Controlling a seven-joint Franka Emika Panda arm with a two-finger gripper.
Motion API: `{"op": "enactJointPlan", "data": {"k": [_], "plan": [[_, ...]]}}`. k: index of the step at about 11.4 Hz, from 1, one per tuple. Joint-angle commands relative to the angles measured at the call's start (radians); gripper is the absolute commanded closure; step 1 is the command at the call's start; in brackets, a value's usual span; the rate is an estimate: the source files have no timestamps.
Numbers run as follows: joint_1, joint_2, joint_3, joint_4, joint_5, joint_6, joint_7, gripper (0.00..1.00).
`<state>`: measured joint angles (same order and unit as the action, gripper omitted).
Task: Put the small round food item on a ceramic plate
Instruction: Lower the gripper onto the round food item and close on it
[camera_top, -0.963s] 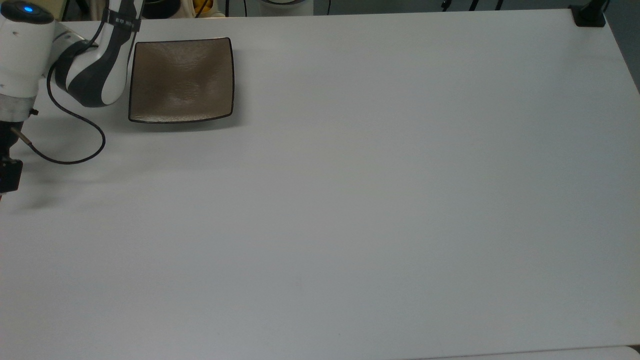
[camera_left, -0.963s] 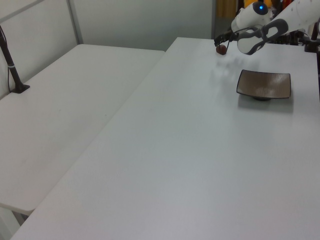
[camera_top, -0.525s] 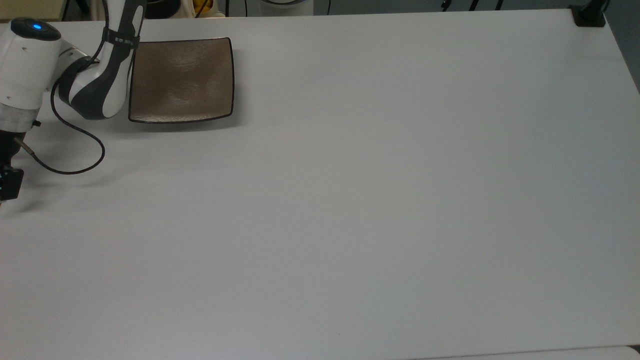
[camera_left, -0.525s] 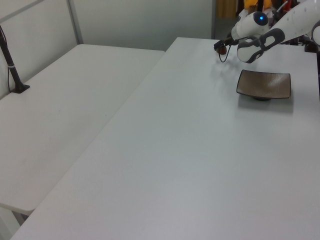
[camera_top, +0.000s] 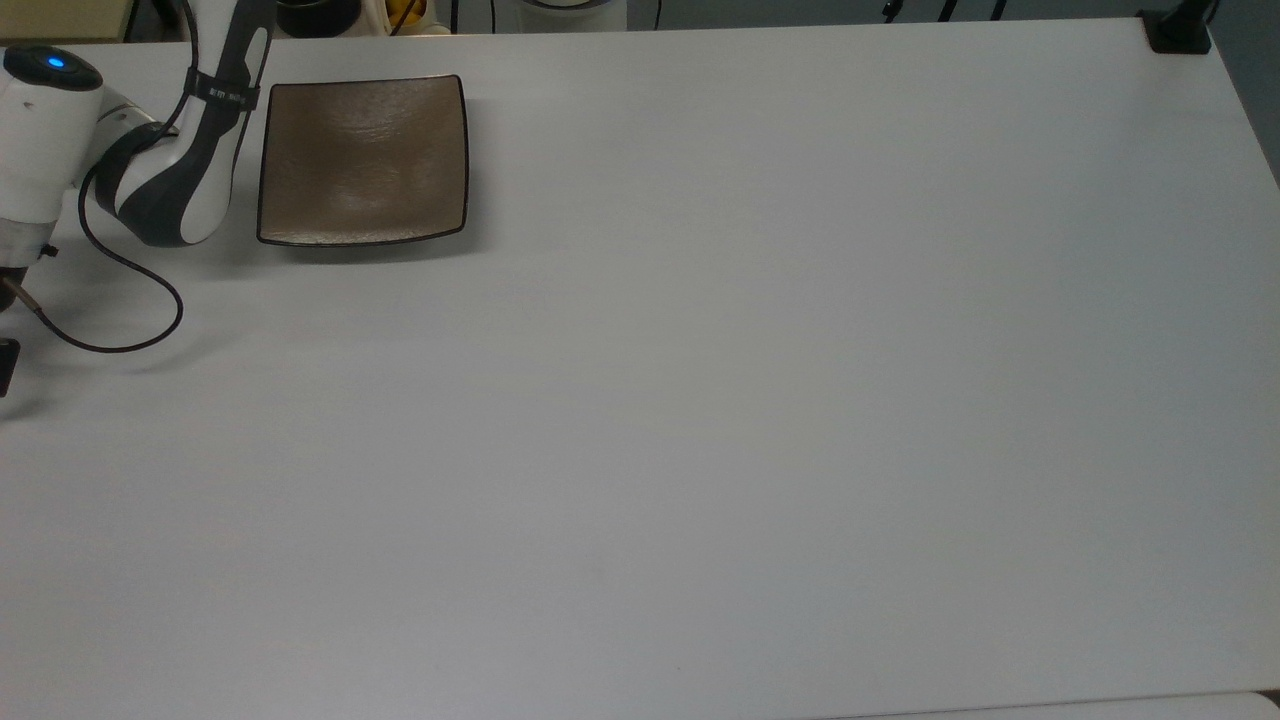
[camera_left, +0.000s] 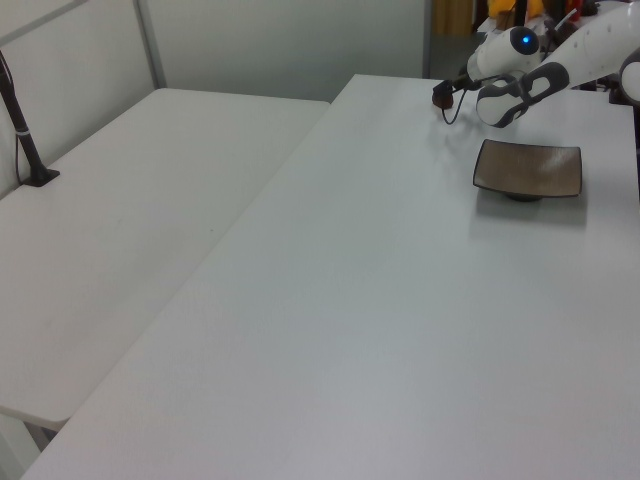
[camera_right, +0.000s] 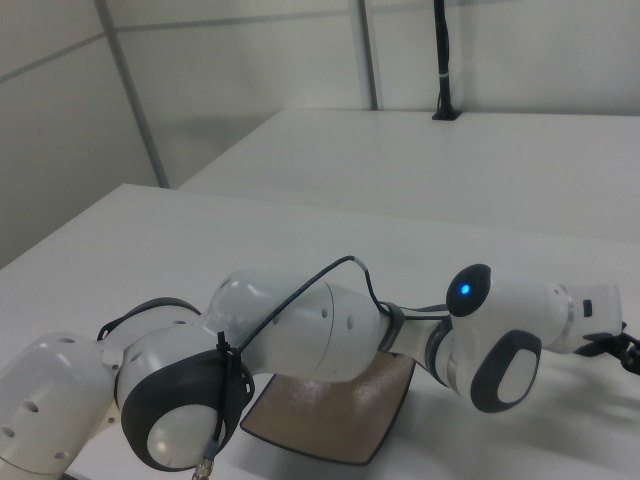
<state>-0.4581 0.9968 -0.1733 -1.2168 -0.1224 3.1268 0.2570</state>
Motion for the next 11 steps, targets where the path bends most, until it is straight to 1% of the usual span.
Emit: {"op": "enactJointPlan", "data": {"k": [1, 2, 3, 4, 5, 6, 7, 9, 11], "plan": [[-0.007, 0.042, 0.009, 0.046, -0.02, 0.01, 0.025, 0.0], [-0.005, 0.045, 0.012, 0.046, -0.022, 0.012, 0.025, 0.0], [-0.005, 0.052, 0.012, 0.048, -0.022, 0.012, 0.025, 0.03], [-0.005, 0.055, 0.011, 0.049, -0.023, 0.012, 0.022, 0.1], [-0.005, 0.066, 0.009, 0.063, -0.023, 0.012, 0.021, 0.25], [-0.005, 0.069, 0.009, 0.068, -0.023, 0.013, 0.019, 0.46], [-0.007, 0.071, 0.009, 0.068, -0.023, 0.013, 0.005, 0.6], [-0.007, 0.079, 0.011, 0.068, -0.023, 0.015, -0.041, 0.82], [-0.002, 0.076, 0.018, 0.06, -0.023, 0.015, -0.042, 0.84]]}}
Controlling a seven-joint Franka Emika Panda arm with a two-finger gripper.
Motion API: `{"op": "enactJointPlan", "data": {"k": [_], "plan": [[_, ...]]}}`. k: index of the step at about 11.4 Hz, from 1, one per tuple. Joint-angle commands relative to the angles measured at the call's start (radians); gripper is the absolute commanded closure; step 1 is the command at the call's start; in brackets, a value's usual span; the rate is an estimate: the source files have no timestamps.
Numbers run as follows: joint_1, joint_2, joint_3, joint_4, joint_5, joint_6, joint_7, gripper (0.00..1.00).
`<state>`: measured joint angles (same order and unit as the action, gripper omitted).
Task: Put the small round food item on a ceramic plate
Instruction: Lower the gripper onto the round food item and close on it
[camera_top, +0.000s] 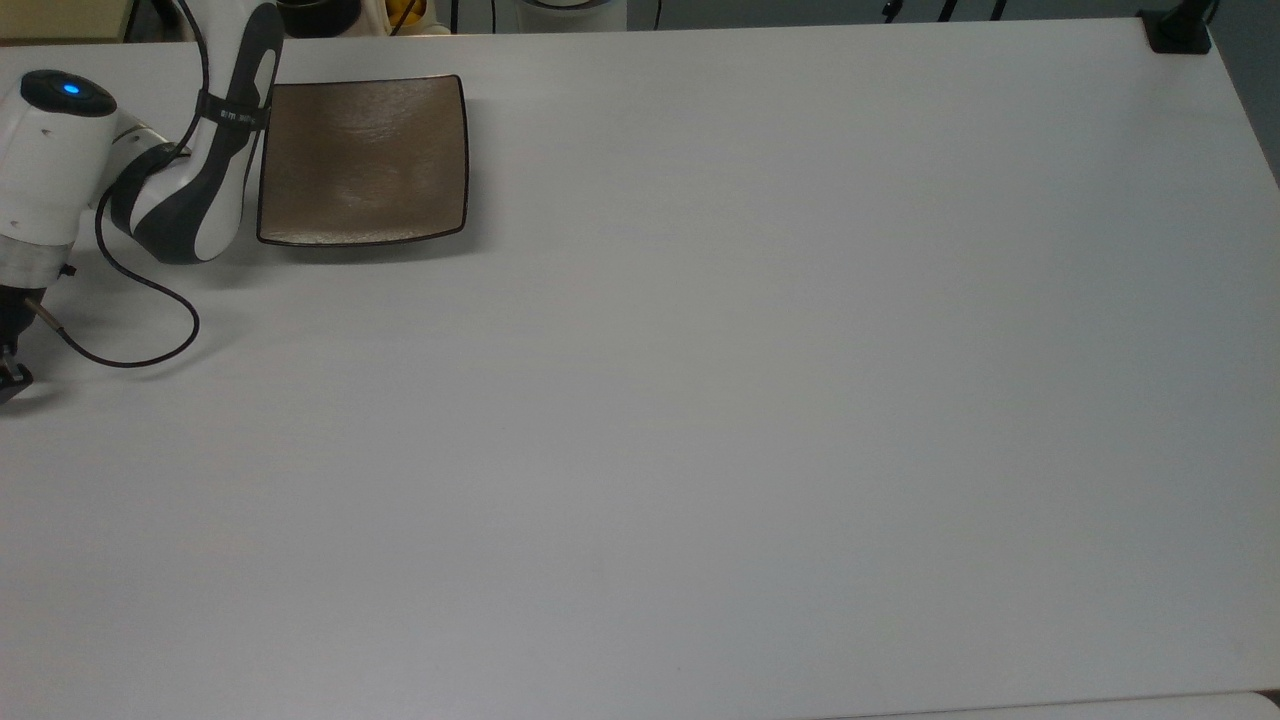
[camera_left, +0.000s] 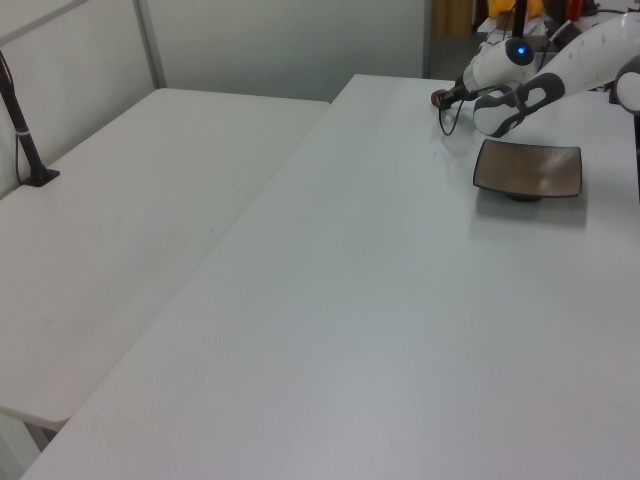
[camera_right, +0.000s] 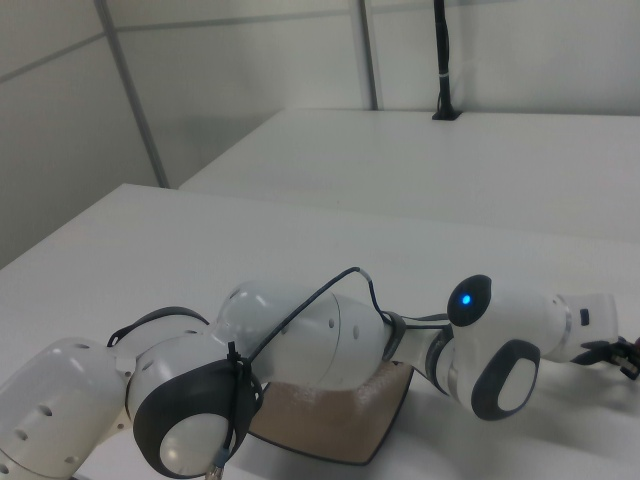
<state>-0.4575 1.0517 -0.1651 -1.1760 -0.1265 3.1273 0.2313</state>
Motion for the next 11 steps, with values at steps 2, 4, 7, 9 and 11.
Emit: {"op": "enactJointPlan", "data": {"k": [2, 4, 7, 9, 11], "plan": [[-0.009, -0.086, 0.029, -0.105, -0.056, 0.011, -0.039, 0.84], [-0.009, -0.201, 0.051, -0.215, -0.07, 0.008, -0.047, 0.84], [-0.006, -0.341, 0.073, -0.356, -0.07, -0.003, -0.049, 0.84], [-0.004, -0.454, 0.082, -0.462, -0.068, -0.041, -0.049, 0.84], [0.003, -0.611, 0.099, -0.563, -0.068, -0.189, -0.047, 0.84]]}}
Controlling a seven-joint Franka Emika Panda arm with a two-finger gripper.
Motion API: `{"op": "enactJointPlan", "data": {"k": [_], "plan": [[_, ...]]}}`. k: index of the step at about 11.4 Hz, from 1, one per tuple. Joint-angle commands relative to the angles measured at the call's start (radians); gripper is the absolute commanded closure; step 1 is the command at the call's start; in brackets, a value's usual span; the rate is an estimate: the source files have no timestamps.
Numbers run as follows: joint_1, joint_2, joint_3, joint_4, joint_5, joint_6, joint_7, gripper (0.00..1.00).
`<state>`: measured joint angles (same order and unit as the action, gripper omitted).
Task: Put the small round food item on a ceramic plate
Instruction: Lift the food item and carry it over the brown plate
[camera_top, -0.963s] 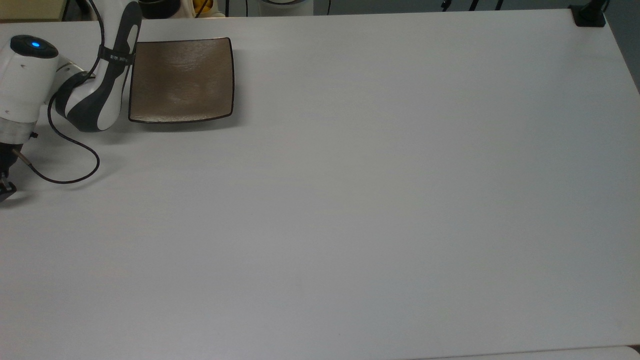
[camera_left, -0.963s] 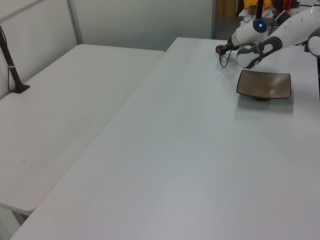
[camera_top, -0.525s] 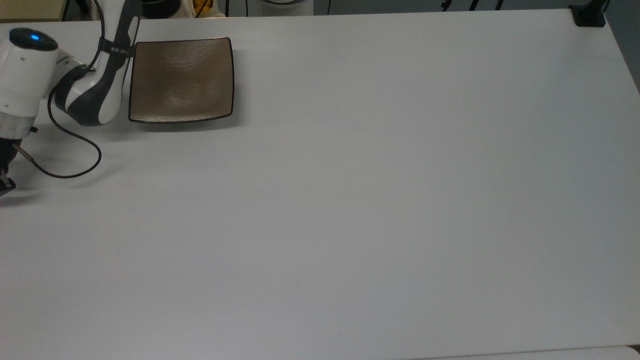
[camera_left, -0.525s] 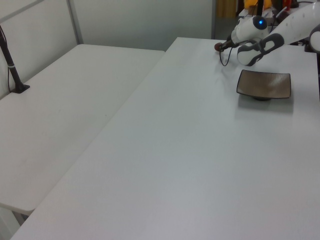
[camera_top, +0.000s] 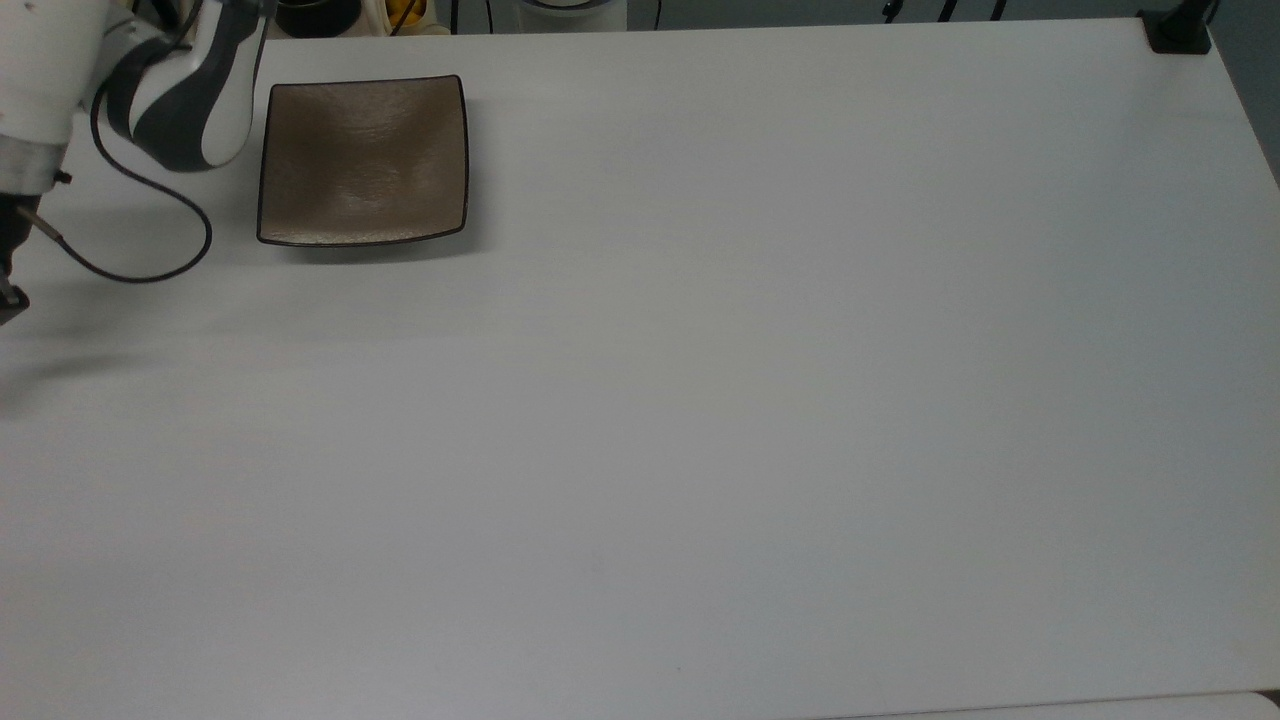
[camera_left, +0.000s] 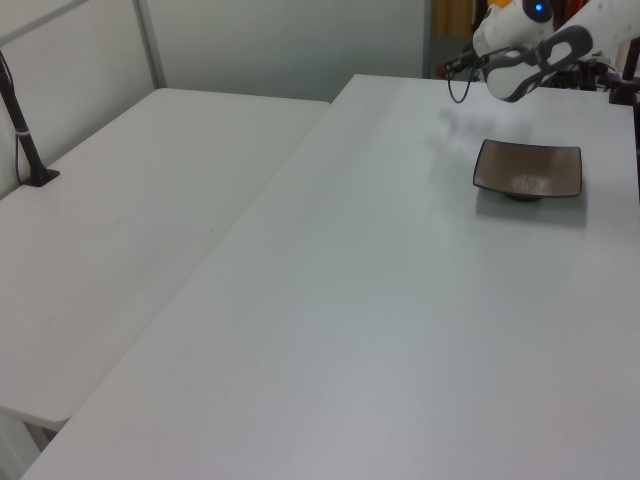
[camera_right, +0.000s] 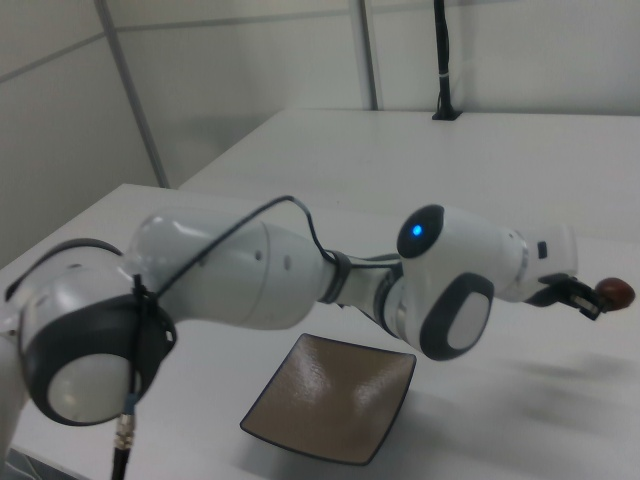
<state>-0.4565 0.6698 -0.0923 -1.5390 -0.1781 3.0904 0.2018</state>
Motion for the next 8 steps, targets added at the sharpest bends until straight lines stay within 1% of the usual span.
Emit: {"op": "enactJointPlan", "data": {"k": [1, 2, 3, 4, 6, 7, 8], "plan": [[0.005, -0.31, 0.028, -0.238, -0.017, -0.264, -0.021, 0.84], [0.009, -0.382, 0.028, -0.283, -0.014, -0.362, -0.05, 0.84], [0.034, -0.442, 0.028, -0.332, -0.005, -0.44, -0.086, 0.84], [0.067, -0.49, 0.028, -0.37, -0.003, -0.525, -0.122, 0.84], [0.125, -0.583, 0.028, -0.435, -0.001, -0.729, -0.249, 0.84], [0.149, -0.623, 0.028, -0.469, 0.002, -0.802, -0.295, 0.84], [0.169, -0.648, 0.028, -0.498, 0.003, -0.852, -0.314, 0.84]]}}
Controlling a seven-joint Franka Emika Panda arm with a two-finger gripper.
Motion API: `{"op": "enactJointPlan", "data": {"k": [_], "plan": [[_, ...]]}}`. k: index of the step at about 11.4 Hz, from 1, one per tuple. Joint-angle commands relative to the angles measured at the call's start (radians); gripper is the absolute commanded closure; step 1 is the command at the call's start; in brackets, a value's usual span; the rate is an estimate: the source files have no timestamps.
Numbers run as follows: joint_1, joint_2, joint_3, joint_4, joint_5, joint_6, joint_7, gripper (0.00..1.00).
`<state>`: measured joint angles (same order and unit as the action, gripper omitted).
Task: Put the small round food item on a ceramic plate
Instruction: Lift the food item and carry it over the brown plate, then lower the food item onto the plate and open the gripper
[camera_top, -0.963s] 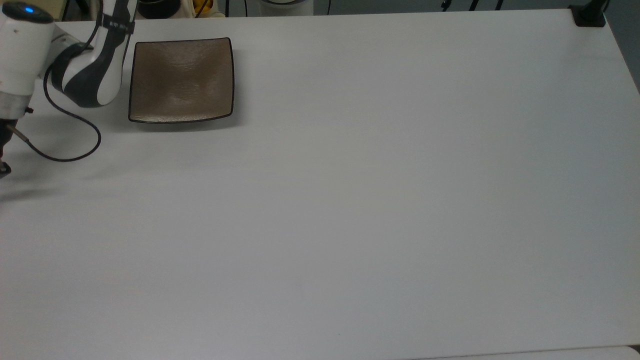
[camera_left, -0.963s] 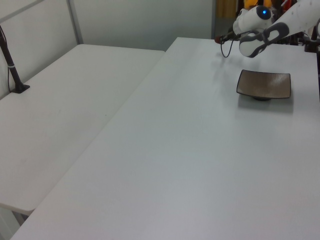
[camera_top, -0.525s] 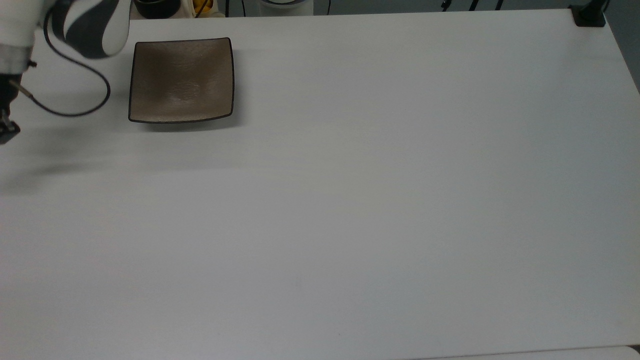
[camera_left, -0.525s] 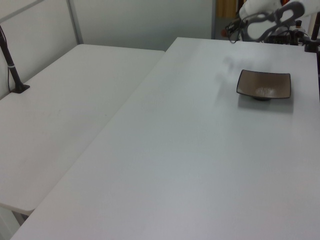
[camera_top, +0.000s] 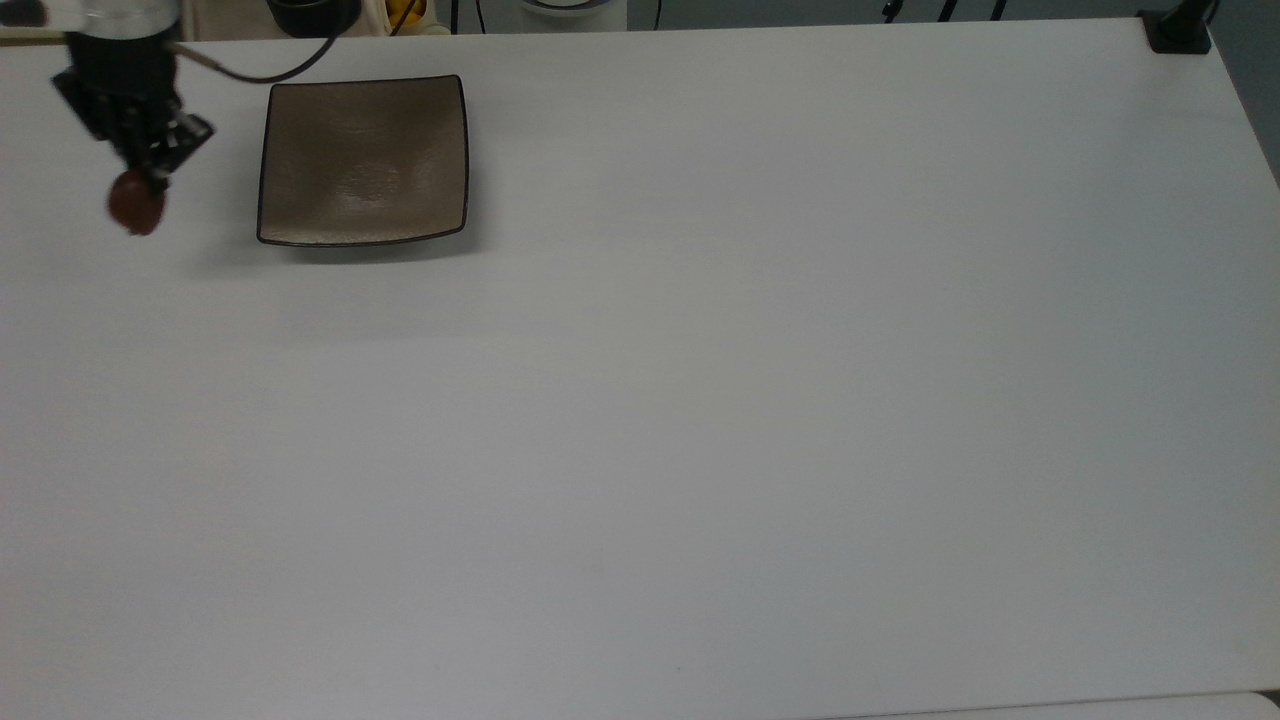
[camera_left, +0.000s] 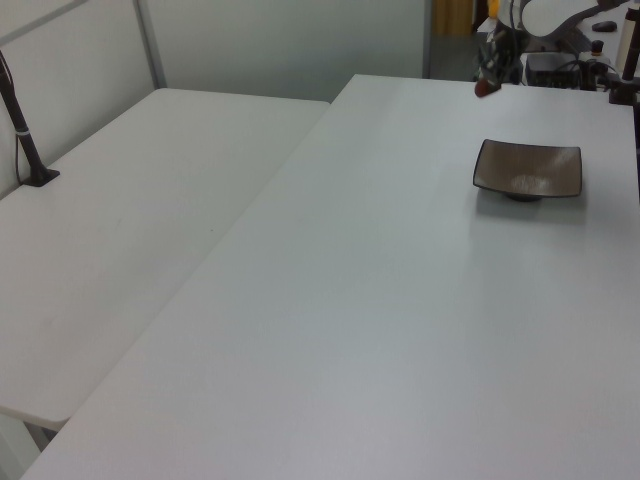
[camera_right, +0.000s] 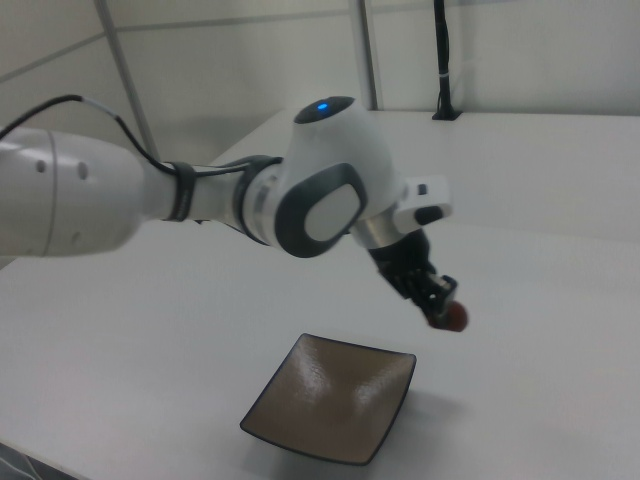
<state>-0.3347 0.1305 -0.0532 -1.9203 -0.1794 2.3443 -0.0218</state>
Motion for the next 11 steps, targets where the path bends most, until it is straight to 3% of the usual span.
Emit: {"op": "enactJointPlan", "data": {"k": [1, 4, 5, 6, 7, 8, 11], "plan": [[0.071, -0.121, -0.011, -0.132, 0.004, -0.143, -0.092, 0.84], [0.102, -0.132, -0.011, -0.173, 0.004, -0.23, -0.136, 0.8], [0.105, -0.13, -0.011, -0.184, 0.004, -0.235, -0.141, 0.64], [0.105, -0.129, -0.007, -0.192, 0.004, -0.237, -0.142, 0.28], [0.105, -0.129, -0.004, -0.192, 0.004, -0.237, -0.142, 0.04], [0.105, -0.129, -0.004, -0.189, 0.004, -0.237, -0.142, 0.0], [0.106, -0.13, -0.002, -0.181, 0.004, -0.241, -0.144, 0.0]]}}
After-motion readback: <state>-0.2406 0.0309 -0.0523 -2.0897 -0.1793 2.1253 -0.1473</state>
